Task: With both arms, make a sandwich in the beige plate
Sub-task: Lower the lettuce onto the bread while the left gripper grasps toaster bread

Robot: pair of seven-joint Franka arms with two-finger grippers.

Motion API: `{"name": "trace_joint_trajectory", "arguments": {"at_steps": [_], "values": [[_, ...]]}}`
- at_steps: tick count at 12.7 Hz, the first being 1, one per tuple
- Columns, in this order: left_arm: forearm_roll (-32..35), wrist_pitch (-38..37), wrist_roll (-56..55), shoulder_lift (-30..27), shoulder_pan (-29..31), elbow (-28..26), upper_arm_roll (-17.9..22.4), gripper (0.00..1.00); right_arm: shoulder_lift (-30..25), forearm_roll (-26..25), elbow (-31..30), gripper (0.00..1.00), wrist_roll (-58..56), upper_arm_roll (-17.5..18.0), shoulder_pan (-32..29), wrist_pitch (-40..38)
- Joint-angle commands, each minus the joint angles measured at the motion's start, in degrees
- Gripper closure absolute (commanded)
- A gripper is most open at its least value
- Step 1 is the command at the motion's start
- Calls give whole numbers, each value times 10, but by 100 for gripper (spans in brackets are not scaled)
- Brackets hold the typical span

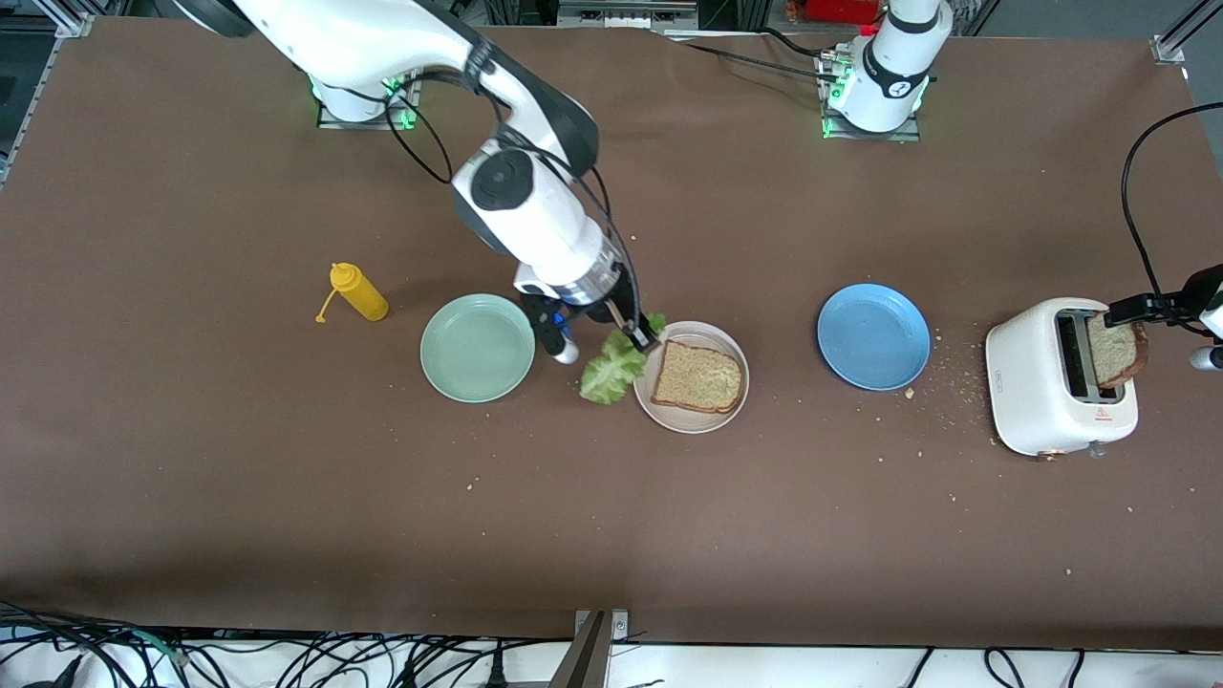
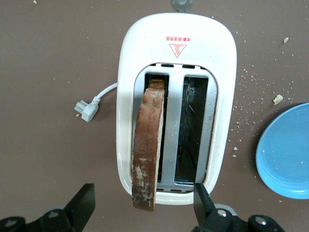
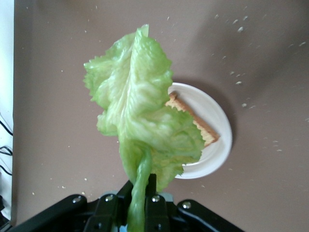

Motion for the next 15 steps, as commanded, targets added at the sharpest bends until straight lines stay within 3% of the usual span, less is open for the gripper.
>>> {"name": "trace_joint_trajectory", "arguments": {"at_steps": [1,2,4,6,8,14,15], "values": [[-14,30,14,-6,6,-15,-5,19,92,-15,105,100,48,-32,57,51],[-14,38,14,-2,6,-15,-5,19,107,-13,106,100,68,-33,67,90],[-15,47,14,3,6,-15,-5,31,143,-13,115,100,85,-50,87,142],[-15,46,14,6,6,-18,-5,61,168,-12,116,100,86,-60,99,184],[-15,43,28,8,6,-19,-4,98,187,-4,117,100,88,-61,106,225],[-7,3,38,8,5,13,-4,100,216,12,117,100,89,-61,122,276],[-7,-29,38,9,4,37,-4,100,220,12,117,57,89,-61,123,283]]}}
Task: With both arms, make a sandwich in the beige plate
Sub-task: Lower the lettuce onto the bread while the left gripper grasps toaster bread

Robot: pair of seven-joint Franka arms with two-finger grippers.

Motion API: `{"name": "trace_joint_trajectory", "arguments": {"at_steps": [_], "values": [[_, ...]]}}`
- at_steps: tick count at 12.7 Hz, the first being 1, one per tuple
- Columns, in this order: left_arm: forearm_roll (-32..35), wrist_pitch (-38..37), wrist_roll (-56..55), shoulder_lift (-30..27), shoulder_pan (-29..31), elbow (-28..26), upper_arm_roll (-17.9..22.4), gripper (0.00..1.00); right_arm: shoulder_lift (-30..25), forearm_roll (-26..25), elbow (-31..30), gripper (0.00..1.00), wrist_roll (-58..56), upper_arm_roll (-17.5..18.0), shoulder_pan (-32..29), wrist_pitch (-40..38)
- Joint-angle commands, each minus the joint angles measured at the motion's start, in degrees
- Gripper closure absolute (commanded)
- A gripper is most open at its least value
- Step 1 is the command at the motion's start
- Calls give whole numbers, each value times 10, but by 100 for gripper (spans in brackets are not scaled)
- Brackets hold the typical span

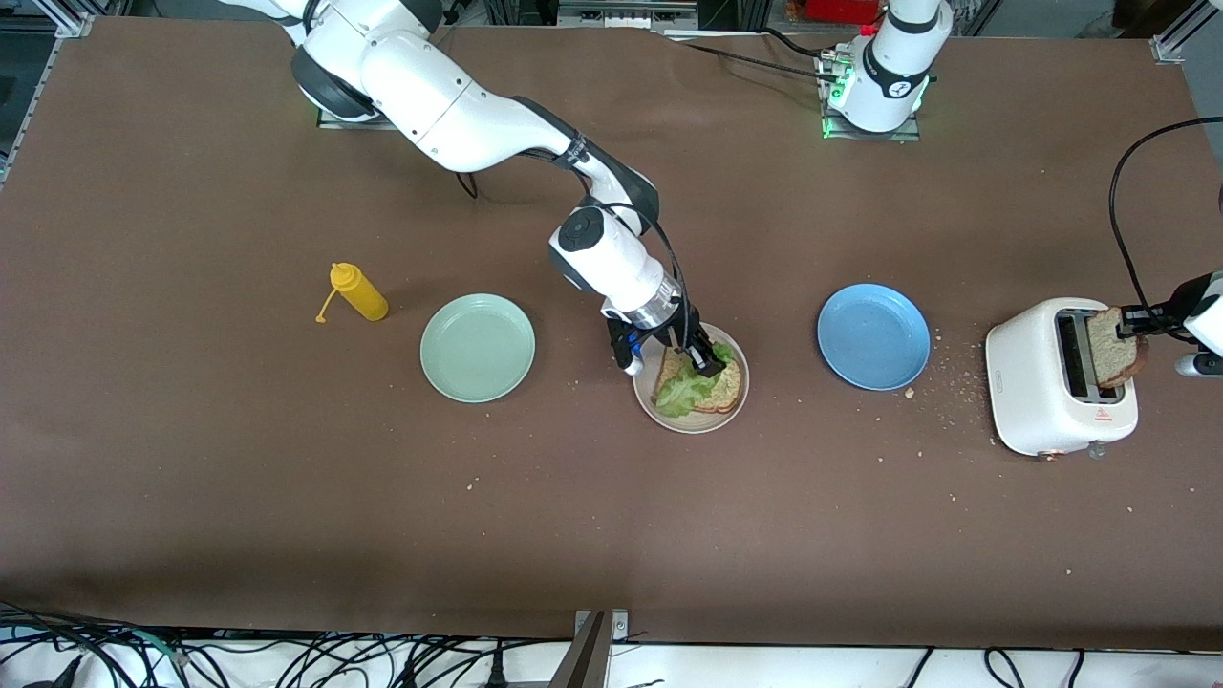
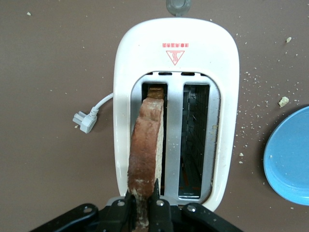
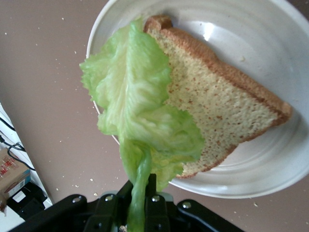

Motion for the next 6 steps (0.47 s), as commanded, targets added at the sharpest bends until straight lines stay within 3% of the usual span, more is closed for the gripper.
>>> {"name": "trace_joint_trajectory", "arguments": {"at_steps": [1,2,3,6], "values": [[-6,-78,16,-2,1,61,-3,100,22,8,29,26,7,-6,11,20],[-6,-97,16,-2,1,82,-3,100,22,8,29,19,7,-6,12,20],[-6,-118,16,-2,1,100,-3,100,22,8,29,1,7,-6,12,20],[-13,-196,16,-2,-2,158,-4,100,18,9,29,1,10,-6,12,20]]}}
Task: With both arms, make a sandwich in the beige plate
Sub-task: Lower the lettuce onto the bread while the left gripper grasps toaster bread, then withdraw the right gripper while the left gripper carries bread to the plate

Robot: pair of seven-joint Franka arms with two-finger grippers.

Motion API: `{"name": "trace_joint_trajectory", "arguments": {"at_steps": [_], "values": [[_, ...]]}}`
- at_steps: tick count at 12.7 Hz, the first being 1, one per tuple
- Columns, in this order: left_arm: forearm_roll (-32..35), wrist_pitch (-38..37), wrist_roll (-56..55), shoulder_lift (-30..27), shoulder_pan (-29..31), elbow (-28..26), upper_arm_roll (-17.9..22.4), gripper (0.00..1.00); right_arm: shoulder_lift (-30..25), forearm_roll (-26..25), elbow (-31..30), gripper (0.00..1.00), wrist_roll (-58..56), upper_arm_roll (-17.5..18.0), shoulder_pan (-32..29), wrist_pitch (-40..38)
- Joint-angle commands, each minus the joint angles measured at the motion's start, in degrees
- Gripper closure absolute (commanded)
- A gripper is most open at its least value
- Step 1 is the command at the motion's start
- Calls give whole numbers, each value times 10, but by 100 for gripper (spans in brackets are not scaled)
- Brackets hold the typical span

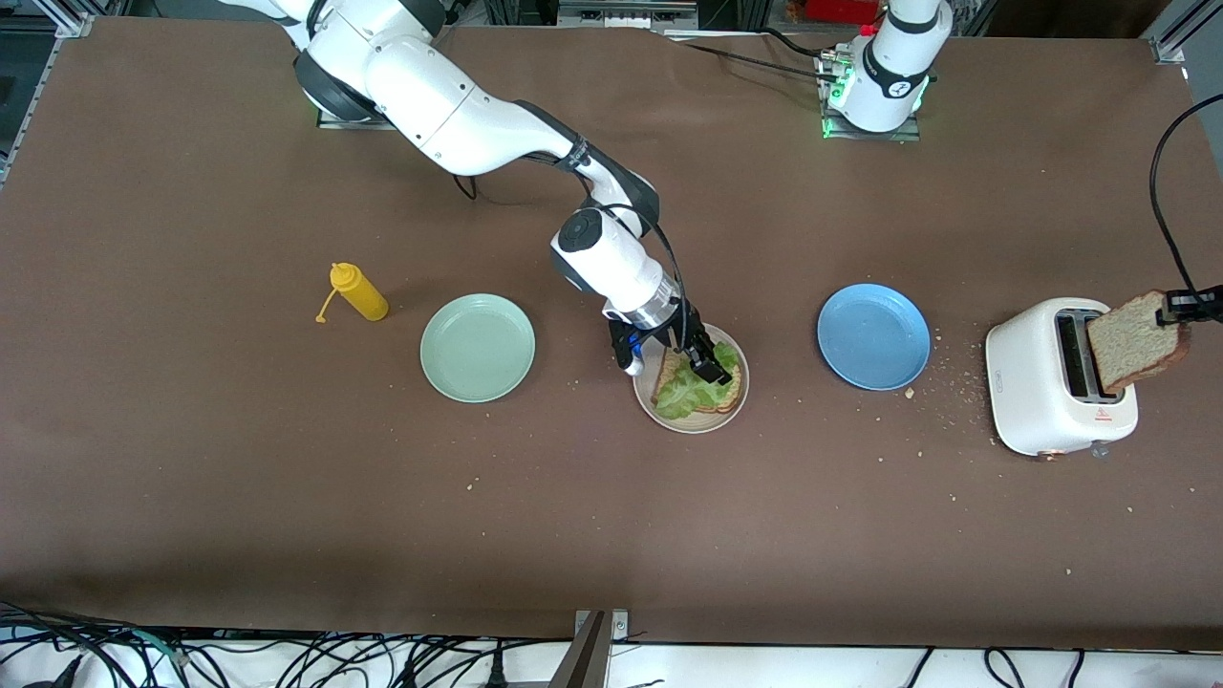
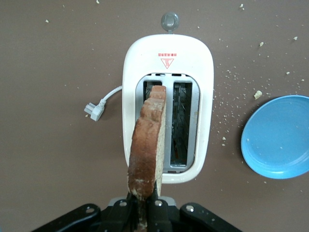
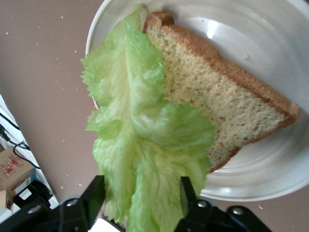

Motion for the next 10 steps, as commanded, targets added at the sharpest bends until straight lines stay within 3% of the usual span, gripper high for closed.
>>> {"name": "trace_joint_trajectory", "arguments": {"at_steps": [1,3,5,7,10], "values": [[-15,-80,15,1,-5,60,-3,100,9,11,25,1,8,-6,13,8],[-27,-131,15,1,-24,91,-3,100,9,13,31,1,8,-4,14,22],[-84,-153,10,2,-40,101,-3,100,-2,21,29,1,8,-5,13,16],[-183,-176,6,25,-42,98,-3,100,-69,53,-11,1,5,-25,-1,-16],[-324,-192,-9,95,-68,96,-3,100,-183,54,-88,1,-2,-35,-55,-141]]}}
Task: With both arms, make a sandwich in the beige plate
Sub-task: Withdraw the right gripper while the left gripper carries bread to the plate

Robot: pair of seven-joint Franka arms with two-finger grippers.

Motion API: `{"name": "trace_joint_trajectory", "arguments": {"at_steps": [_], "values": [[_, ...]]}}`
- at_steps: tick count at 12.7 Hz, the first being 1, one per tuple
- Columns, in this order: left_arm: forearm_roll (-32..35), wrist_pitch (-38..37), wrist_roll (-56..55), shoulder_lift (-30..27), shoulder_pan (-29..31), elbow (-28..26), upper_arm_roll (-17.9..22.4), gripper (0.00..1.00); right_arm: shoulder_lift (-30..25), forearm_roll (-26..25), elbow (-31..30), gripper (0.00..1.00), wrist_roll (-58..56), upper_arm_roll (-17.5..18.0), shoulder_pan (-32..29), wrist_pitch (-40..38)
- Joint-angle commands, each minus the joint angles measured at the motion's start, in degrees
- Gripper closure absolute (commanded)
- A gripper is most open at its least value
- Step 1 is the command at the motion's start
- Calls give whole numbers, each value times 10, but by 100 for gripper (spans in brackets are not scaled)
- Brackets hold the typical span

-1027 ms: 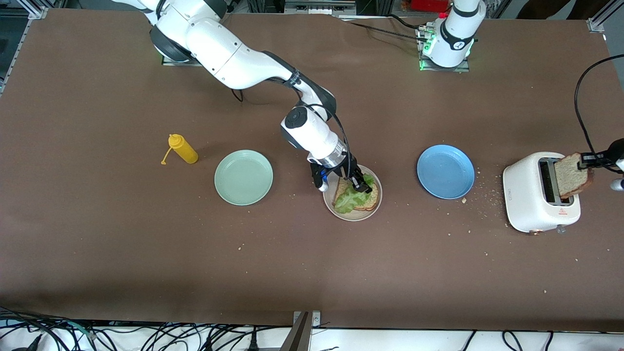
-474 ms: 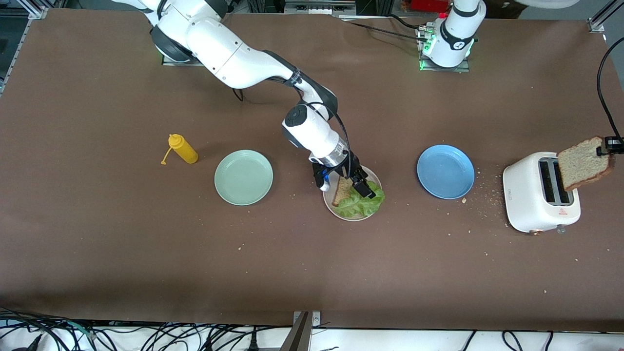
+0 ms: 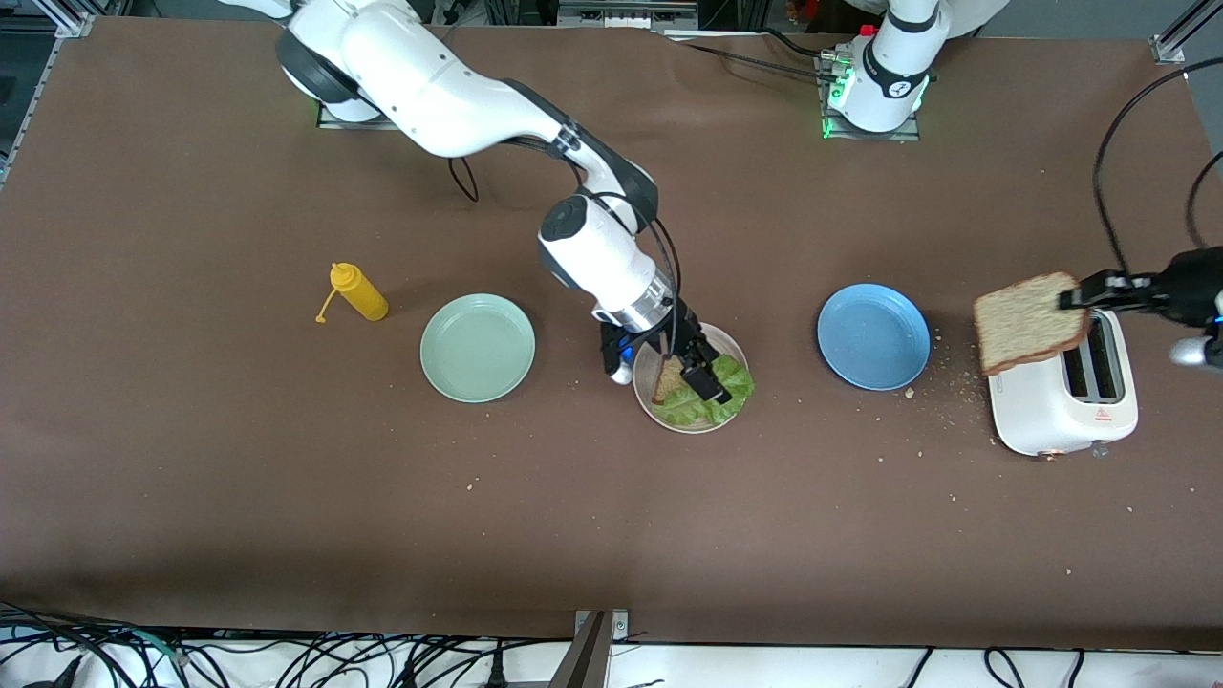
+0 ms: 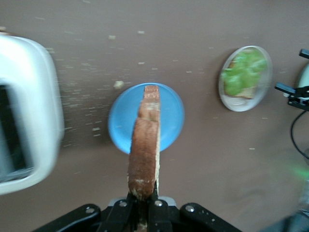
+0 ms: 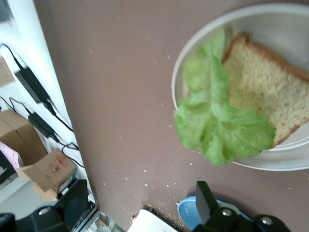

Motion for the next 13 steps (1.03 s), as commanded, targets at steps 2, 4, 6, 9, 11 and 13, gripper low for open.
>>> {"name": "trace_joint_trajectory", "arguments": {"at_steps": [2,4,6,9,11,13], "values": [[-149,-15,-25,93,-44,15,6,100,-143,10,-114,1,-41,17,-81,-147],[-247,-8,-17,145,-68,19,-3,100,-183,12,-134,1,-106,49,-137,-217],[-280,49,-30,159,-112,20,-4,100,-218,36,-143,1,-200,73,-188,-290],[-329,103,-48,178,-163,20,-5,100,-284,88,-175,1,-429,73,-263,-408],[-337,145,-47,179,-188,18,-6,100,-316,91,-192,1,-599,71,-319,-490],[-340,156,-46,186,-208,18,-7,100,-336,92,-197,1,-769,68,-374,-567]]}}
